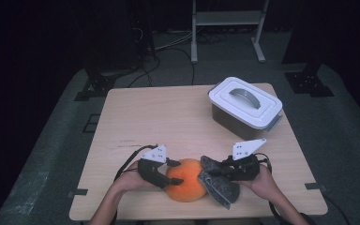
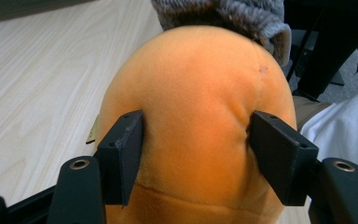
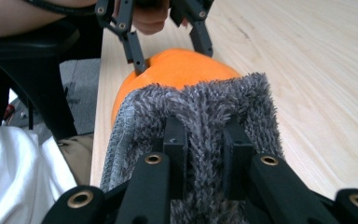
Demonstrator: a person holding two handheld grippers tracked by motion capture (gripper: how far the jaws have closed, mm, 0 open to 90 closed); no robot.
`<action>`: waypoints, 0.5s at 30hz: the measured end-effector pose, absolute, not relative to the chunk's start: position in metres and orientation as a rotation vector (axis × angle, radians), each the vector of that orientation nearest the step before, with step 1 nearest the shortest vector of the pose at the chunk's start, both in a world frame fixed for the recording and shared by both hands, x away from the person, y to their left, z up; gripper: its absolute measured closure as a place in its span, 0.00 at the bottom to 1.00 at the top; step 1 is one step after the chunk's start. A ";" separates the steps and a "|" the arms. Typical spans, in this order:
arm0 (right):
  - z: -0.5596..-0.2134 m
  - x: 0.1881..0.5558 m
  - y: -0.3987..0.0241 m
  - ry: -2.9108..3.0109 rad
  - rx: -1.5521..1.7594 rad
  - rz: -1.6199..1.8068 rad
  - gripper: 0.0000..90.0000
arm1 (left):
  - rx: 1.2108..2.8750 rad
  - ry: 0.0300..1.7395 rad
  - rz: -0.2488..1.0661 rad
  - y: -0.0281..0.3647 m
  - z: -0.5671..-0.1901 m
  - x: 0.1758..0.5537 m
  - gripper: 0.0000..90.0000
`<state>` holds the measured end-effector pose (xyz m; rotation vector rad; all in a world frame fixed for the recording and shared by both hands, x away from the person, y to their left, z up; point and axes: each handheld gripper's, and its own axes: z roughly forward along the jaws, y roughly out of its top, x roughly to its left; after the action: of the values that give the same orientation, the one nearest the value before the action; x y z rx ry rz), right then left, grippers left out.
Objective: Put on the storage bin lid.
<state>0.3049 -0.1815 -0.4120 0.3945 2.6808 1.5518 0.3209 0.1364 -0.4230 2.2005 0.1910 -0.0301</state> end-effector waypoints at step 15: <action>-0.411 0.304 -0.189 2.707 0.421 1.516 0.83 | 2.216 0.149 -0.056 0.132 -0.421 0.317 0.40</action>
<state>0.3040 -0.1889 -0.4111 0.4209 2.7071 1.5162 0.3169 0.1325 -0.4208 2.2157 0.1492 -0.0561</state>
